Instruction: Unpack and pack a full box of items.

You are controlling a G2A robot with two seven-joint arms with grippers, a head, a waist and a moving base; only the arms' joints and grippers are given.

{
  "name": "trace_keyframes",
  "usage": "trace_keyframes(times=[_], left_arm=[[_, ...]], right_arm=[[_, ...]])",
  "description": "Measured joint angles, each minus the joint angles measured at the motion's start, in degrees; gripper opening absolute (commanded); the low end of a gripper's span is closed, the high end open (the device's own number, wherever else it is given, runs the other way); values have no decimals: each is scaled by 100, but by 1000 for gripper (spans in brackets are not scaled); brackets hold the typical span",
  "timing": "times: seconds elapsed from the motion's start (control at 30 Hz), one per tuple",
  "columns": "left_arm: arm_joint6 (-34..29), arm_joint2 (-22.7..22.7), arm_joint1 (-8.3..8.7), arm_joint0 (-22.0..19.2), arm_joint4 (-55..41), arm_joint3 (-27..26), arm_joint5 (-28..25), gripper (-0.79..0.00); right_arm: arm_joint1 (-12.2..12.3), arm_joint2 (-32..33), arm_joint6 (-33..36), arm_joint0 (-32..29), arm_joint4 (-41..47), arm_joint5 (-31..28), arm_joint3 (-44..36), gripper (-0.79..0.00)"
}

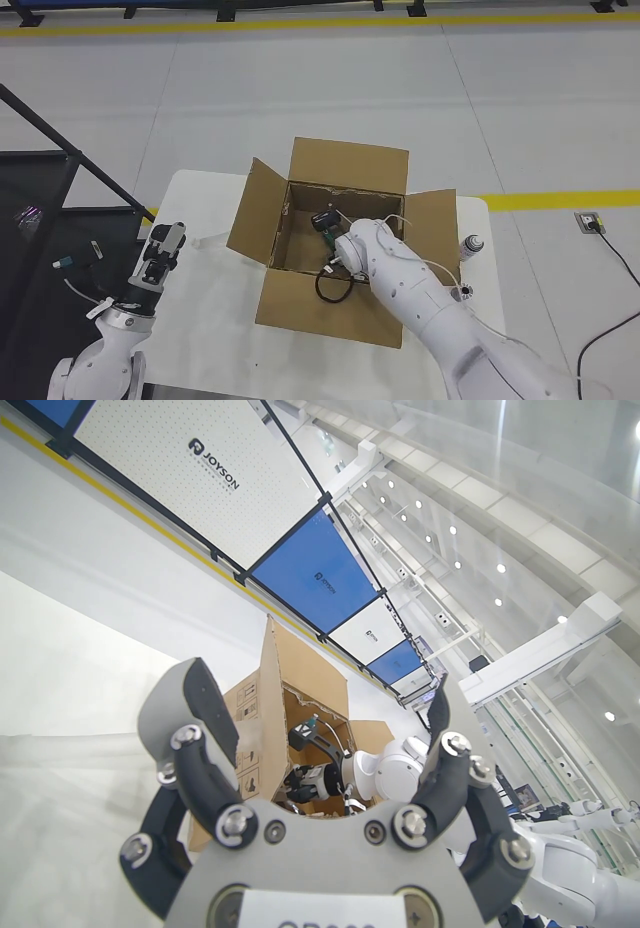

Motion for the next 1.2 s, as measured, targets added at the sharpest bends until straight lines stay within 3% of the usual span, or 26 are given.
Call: trace_keyframes(times=[0.4, 0.47, 0.6, 0.73, 1.2], left_arm=[[0, 0, 0, 0, 0, 0, 0, 0], [0, 0, 0, 0, 0, 0, 0, 0], [0, 0, 0, 0, 0, 0, 0, 0], [0, 0, 0, 0, 0, 0, 0, 0], [0, 0, 0, 0, 0, 0, 0, 0]], right_arm=[[-240, -11, -224, 126, -38, -124, 646, -443], [-269, -4, -257, 140, -33, -145, 732, -499], [-326, 21, -327, 176, -16, -171, 894, -536], [-372, 60, -410, 220, 10, -199, 1038, -785], [-332, 446, -621, 540, 389, -569, 924, -785]])
